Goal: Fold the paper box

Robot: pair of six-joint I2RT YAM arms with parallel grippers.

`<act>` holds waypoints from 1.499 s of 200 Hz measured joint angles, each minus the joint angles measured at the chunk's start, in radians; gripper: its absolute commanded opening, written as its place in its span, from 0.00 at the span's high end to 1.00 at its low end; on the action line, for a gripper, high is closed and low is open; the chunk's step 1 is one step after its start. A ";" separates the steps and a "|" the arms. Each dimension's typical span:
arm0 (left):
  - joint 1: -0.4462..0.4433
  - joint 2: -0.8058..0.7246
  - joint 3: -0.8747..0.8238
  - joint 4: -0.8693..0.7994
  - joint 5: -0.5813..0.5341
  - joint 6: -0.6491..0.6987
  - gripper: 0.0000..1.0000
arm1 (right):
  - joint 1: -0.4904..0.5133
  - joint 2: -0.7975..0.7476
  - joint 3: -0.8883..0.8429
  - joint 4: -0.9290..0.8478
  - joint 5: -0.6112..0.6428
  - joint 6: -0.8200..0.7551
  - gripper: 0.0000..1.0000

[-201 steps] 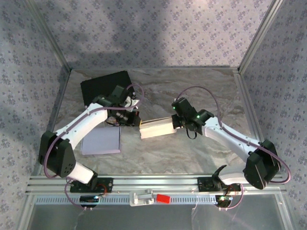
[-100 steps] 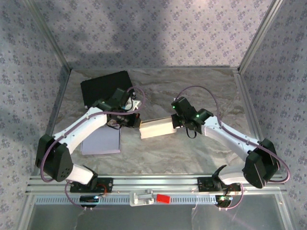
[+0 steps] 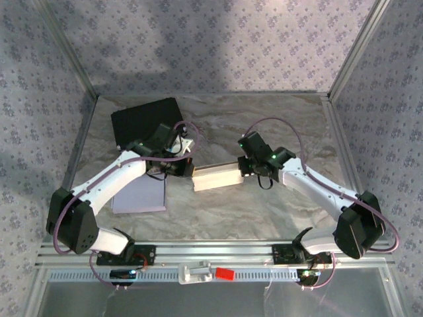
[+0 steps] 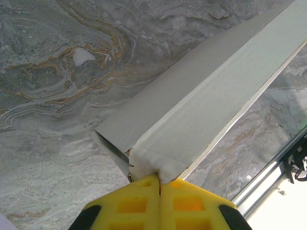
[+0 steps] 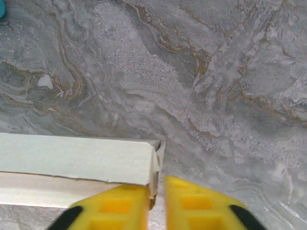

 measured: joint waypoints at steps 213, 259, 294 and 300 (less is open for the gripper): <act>-0.013 0.000 -0.001 0.011 -0.031 -0.016 1.00 | -0.174 -0.065 -0.121 0.134 -0.419 1.133 0.40; -0.015 0.000 0.000 0.010 -0.034 -0.017 1.00 | -0.183 -0.093 -0.177 0.200 -0.439 1.184 0.49; -0.015 0.000 0.006 0.003 -0.034 -0.027 0.86 | -0.187 -0.094 -0.193 0.235 -0.442 1.190 0.49; -0.015 0.000 0.008 -0.004 -0.037 -0.036 0.80 | -0.187 -0.094 -0.194 0.238 -0.442 1.190 0.49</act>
